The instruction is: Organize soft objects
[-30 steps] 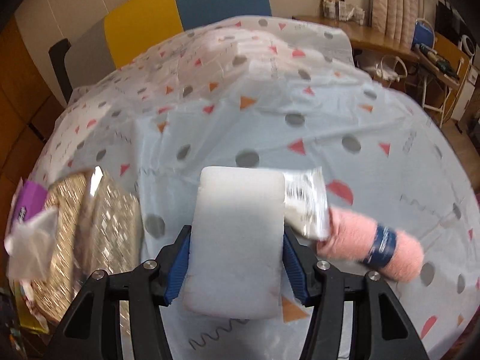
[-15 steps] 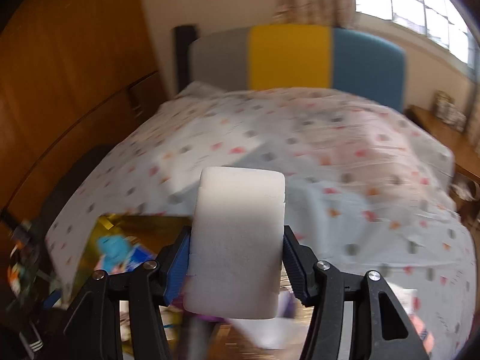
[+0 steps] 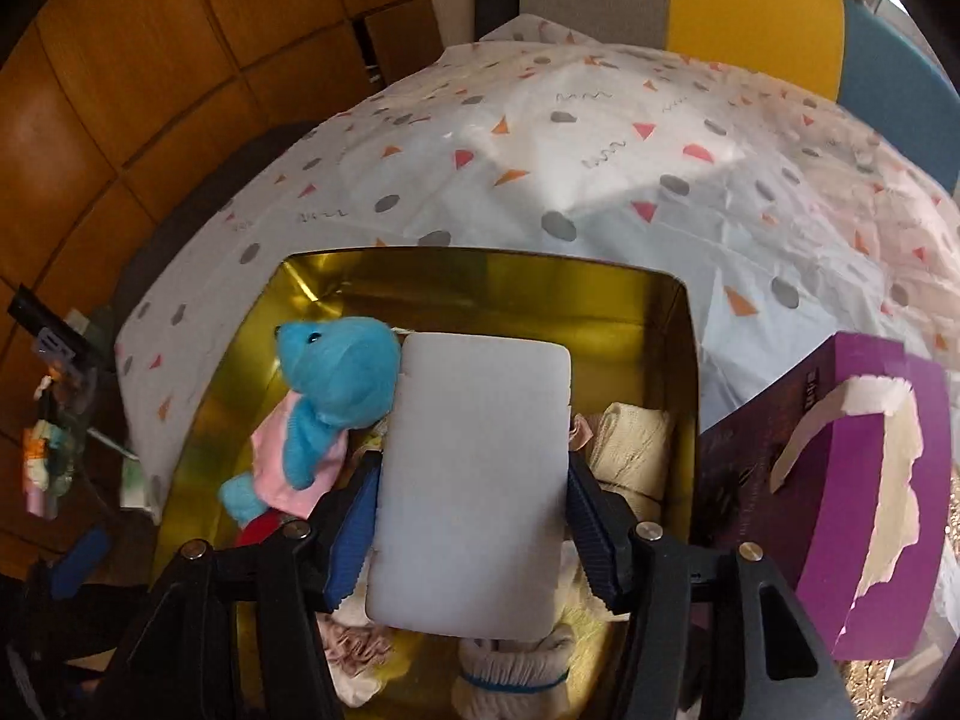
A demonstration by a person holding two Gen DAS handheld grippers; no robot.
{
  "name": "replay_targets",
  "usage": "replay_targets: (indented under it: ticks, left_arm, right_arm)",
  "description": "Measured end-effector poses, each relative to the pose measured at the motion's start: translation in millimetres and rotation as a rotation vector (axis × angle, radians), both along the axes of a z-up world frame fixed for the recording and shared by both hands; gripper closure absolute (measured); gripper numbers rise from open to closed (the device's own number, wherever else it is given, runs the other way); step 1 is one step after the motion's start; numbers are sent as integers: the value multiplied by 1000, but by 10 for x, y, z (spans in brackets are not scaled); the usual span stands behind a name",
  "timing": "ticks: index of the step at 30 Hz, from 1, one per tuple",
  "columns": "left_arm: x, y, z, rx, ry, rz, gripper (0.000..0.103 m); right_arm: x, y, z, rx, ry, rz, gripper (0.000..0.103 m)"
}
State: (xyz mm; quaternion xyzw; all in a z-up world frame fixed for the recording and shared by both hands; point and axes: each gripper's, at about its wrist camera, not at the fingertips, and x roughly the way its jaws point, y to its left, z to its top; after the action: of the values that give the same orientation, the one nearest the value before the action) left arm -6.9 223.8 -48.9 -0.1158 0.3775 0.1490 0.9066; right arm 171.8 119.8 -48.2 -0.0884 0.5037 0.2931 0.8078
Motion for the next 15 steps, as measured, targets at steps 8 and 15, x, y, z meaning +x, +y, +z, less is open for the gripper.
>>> replay_targets:
  ticks: [8, 15]
  left_arm:
    - [2, -37, 8, 3, 0, -4, 0]
    - [1, -81, 37, 12, -4, -11, 0]
  right_arm:
    - [5, -99, 56, 26, -8, -20, 38]
    - [-108, -256, 329, 67, -106, -32, 36]
